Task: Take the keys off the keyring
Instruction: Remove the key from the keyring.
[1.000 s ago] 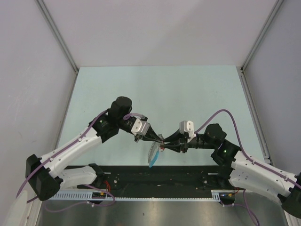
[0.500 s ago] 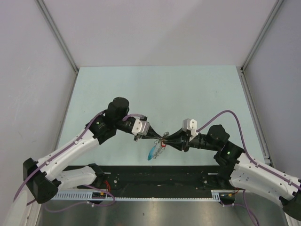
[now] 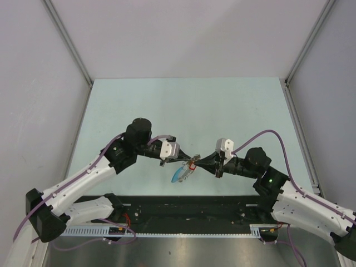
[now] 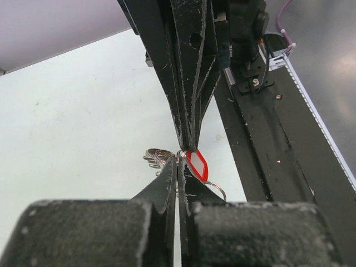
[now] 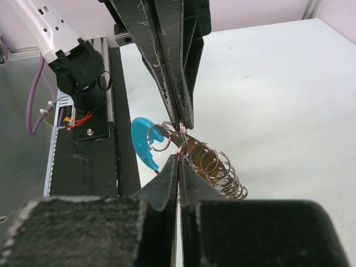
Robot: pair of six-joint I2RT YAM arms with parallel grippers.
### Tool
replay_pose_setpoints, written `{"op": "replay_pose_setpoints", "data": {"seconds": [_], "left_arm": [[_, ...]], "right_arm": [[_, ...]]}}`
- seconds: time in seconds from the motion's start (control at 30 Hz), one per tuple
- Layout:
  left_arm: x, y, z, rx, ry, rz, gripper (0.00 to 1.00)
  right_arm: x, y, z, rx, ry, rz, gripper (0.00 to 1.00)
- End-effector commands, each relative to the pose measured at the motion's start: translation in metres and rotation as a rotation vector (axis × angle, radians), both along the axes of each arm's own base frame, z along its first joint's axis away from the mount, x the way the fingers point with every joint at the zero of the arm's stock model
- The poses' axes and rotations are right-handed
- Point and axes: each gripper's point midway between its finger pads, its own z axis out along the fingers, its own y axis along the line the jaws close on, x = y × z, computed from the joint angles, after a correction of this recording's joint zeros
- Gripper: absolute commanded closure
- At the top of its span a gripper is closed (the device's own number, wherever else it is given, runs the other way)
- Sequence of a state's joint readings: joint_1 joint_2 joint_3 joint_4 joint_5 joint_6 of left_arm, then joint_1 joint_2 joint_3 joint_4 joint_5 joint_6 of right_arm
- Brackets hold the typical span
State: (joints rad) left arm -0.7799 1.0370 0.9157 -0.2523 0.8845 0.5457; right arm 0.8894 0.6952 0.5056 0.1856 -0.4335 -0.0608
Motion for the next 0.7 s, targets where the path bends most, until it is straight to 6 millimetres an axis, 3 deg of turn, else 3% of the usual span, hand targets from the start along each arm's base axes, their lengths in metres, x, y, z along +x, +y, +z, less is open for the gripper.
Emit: {"op": "replay_pose_setpoints", "data": {"seconds": [0.0,0.2,0.67], "left_arm": [[0.003,-0.001,0.019,-0.048,-0.044,0.039,0.99],[0.008,-0.004,0.018,-0.035,-0.025,0.075,1.0],[0.024,-0.004,0.004,0.032,-0.023,0.189,1.0]], "right_arm": [[0.011,-0.002,0.023,0.039,-0.04,-0.071,1.0],[0.019,0.001,0.022,0.032,-0.055,-0.131,1.0],[0.017,0.003,0.024,-0.02,-0.207,-0.242,1.0]]}}
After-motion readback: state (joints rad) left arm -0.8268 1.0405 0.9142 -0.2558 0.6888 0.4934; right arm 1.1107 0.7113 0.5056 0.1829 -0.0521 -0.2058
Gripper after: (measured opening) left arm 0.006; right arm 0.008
